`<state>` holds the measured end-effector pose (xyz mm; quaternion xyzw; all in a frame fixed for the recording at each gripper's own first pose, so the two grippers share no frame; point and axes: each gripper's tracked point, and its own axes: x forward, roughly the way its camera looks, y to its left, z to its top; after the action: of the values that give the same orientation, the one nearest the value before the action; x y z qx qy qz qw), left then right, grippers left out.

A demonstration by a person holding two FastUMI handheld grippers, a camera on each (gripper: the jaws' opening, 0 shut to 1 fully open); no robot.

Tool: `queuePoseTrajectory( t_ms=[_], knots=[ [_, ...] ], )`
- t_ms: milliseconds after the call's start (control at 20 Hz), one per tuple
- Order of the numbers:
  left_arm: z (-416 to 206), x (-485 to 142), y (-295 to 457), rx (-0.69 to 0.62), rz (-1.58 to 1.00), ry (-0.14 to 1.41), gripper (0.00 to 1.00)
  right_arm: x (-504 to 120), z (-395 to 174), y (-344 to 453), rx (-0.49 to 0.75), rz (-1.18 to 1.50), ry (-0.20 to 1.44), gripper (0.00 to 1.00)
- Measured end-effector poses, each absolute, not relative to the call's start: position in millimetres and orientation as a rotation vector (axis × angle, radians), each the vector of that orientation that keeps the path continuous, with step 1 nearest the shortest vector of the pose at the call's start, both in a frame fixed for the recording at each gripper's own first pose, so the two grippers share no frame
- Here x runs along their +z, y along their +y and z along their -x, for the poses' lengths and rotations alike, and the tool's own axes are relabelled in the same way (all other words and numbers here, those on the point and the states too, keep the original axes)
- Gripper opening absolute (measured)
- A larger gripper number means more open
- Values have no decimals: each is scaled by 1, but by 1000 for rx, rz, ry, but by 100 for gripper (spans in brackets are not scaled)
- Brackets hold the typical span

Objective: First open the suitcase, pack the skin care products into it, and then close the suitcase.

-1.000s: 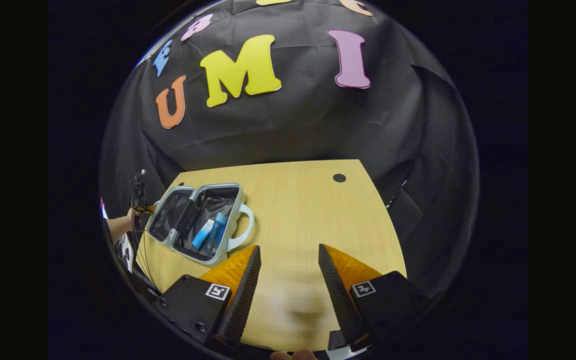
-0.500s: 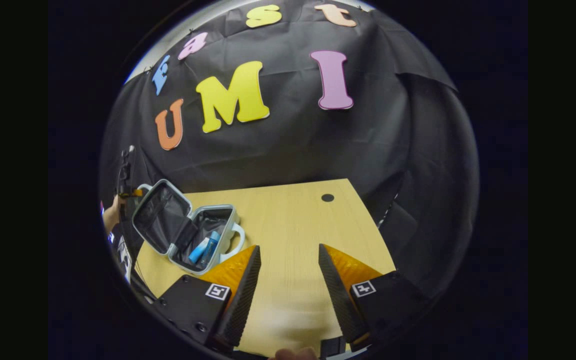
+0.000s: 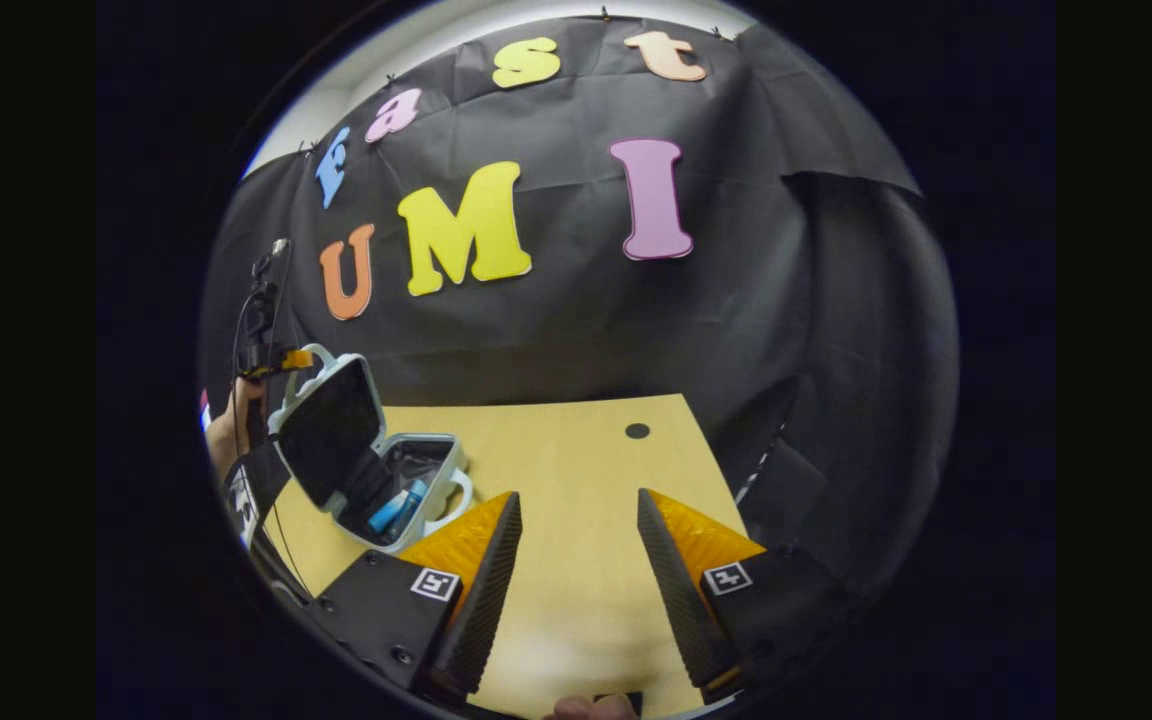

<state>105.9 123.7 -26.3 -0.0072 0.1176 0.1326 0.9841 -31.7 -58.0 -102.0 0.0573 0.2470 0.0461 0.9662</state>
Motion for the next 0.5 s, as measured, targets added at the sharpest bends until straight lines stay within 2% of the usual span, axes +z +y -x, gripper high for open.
queuePoseTrajectory(
  t_ms=[300,350,500],
  knots=[
    [-126,-86,0,94,3,283,8,-106,41,-95,32,-77,528,71],
    [-129,-101,-15,75,3,302,8,-106,43,-101,20,-68,531,67],
    [-133,-134,-44,38,12,350,9,-111,53,-114,-19,-45,552,70]
  ],
)
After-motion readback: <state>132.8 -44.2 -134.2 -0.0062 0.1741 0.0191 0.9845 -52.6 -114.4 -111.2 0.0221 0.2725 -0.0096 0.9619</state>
